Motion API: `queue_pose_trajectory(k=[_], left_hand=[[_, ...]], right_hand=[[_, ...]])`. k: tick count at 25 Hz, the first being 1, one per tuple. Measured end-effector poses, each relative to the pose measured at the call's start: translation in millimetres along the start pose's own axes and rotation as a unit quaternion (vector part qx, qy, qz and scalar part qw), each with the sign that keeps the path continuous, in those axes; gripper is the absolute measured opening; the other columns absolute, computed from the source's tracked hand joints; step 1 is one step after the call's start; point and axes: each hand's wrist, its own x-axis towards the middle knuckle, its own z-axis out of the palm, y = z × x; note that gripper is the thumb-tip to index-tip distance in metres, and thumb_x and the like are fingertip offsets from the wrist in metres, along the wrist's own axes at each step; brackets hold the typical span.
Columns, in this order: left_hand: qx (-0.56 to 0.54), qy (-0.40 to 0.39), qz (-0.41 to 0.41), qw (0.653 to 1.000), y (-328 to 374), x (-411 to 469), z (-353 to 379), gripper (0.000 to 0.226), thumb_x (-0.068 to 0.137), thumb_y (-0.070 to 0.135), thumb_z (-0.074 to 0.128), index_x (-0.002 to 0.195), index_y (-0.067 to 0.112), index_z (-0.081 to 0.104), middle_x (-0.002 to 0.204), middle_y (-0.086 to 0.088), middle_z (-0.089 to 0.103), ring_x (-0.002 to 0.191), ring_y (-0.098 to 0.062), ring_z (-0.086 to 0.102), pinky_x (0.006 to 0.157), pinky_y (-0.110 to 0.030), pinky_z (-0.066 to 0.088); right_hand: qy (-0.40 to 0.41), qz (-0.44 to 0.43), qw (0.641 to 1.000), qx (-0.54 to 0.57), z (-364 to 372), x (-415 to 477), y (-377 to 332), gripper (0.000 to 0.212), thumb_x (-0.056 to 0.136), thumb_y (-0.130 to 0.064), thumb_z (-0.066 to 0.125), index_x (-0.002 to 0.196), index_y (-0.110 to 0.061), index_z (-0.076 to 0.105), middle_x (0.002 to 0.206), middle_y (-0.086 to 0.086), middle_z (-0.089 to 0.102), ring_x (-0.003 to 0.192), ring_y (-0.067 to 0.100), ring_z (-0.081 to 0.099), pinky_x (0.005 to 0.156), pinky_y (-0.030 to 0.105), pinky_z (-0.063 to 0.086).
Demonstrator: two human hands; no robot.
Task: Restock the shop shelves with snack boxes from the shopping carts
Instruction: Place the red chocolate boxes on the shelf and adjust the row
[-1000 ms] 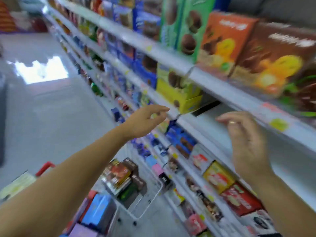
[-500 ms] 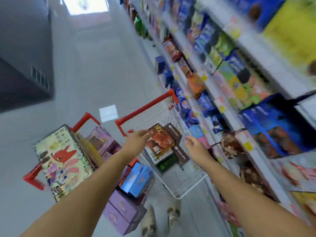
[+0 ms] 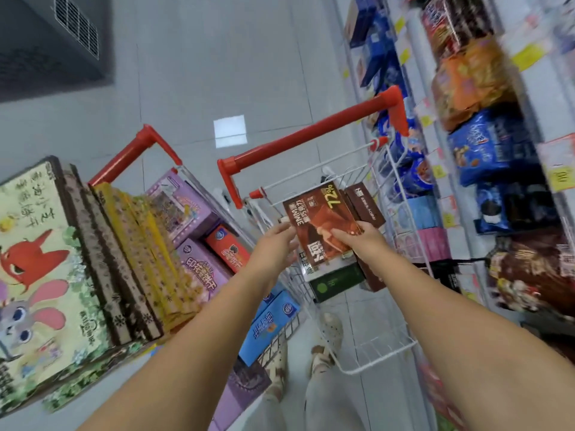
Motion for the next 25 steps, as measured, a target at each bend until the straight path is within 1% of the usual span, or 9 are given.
queue_pose_trajectory(k=[2,5,7,10,13,15,18,22,25], left_hand=[[0.014,-0.005,0.002,1.000,-6.7,7.4,-1.6,0.050,0.102,0.025,0.051,0.147,0.011,0.038,0.143,-0.009,0.050,0.129,-0.024,0.051,0.109,-0.039,0.044],[0.029,-0.043,0.021,0.998,-7.6,6.0,-5.0,0.065,0.093,0.042,0.062,0.147,0.013,0.039,0.145,-0.005,0.049,0.130,-0.022,0.050,0.109,-0.039,0.043],[0.034,-0.096,0.030,0.994,-0.7,-3.8,-1.1,0.069,0.082,0.050,0.068,0.138,0.015,0.050,0.135,-0.003,0.059,0.123,-0.021,0.058,0.100,-0.038,0.050],[-0.017,-0.100,0.058,0.993,12.5,-18.0,0.5,0.047,0.083,0.027,0.072,0.124,0.011,0.056,0.109,-0.010,0.074,0.097,-0.025,0.073,0.075,-0.035,0.059],[-0.033,0.004,0.123,0.992,16.3,-21.8,-18.0,0.040,0.085,0.016,0.072,0.122,0.013,0.056,0.102,-0.006,0.076,0.086,-0.023,0.075,0.065,-0.034,0.059],[-0.035,0.055,0.159,0.985,12.3,-20.5,-33.1,0.041,0.085,0.018,0.074,0.122,0.015,0.057,0.104,-0.004,0.076,0.088,-0.023,0.075,0.072,-0.039,0.060],[-0.031,0.085,0.185,0.979,4.3,-19.9,-42.3,0.042,0.084,0.023,0.075,0.122,0.019,0.058,0.106,-0.002,0.075,0.090,-0.023,0.075,0.076,-0.042,0.059],[-0.032,0.079,0.188,0.979,-0.2,-19.1,-41.3,0.039,0.085,0.024,0.074,0.121,0.019,0.058,0.104,-0.001,0.076,0.089,-0.022,0.075,0.071,-0.038,0.059],[-0.030,0.074,0.185,0.980,-2.5,-16.4,-41.5,0.037,0.086,0.022,0.073,0.120,0.020,0.058,0.105,-0.001,0.076,0.091,-0.023,0.075,0.075,-0.041,0.060]], right_hand=[[0.000,0.002,0.994,0.106,-10.3,-0.5,3.2,0.040,0.085,-0.031,0.072,0.119,-0.013,0.058,0.112,0.005,0.065,0.091,0.018,0.062,0.077,0.029,0.050],[-0.038,0.006,0.973,0.226,-38.5,-19.0,2.7,0.027,0.088,-0.024,0.069,0.108,-0.006,0.065,0.104,0.012,0.073,0.099,0.029,0.070,0.085,0.038,0.057],[-0.085,-0.021,0.963,0.256,-46.7,-40.7,-0.8,0.028,0.088,-0.023,0.068,0.110,-0.006,0.063,0.102,0.011,0.074,0.096,0.025,0.071,0.081,0.036,0.058],[-0.111,-0.073,0.971,0.198,-46.0,-56.8,-8.8,0.025,0.097,-0.031,0.055,0.113,-0.013,0.060,0.103,0.008,0.072,0.095,0.019,0.071,0.082,0.032,0.058],[0.022,-0.056,0.995,0.079,-55.6,-26.1,11.0,0.034,0.104,-0.034,0.037,0.124,-0.018,0.059,0.107,-0.004,0.065,0.108,0.020,0.061,0.094,0.036,0.049],[0.075,-0.038,0.995,-0.056,-58.0,-2.0,42.2,0.035,0.103,-0.025,0.041,0.134,-0.016,0.052,0.119,-0.002,0.058,0.115,0.024,0.055,0.092,0.033,0.043],[0.040,-0.020,0.983,-0.176,-38.1,18.3,86.6,0.050,0.095,-0.015,0.055,0.142,-0.016,0.043,0.135,0.011,0.052,0.113,0.029,0.056,0.085,0.033,0.048],[0.023,-0.025,0.976,-0.216,-14.0,42.4,124.3,0.077,0.074,-0.018,0.079,0.139,-0.017,0.037,0.125,0.013,0.054,0.105,0.032,0.057,0.092,0.045,0.050],[0.040,-0.027,0.973,-0.225,-5.6,54.1,133.1,0.069,0.072,-0.018,0.081,0.129,-0.015,0.042,0.114,0.013,0.059,0.099,0.033,0.060,0.088,0.044,0.052]])
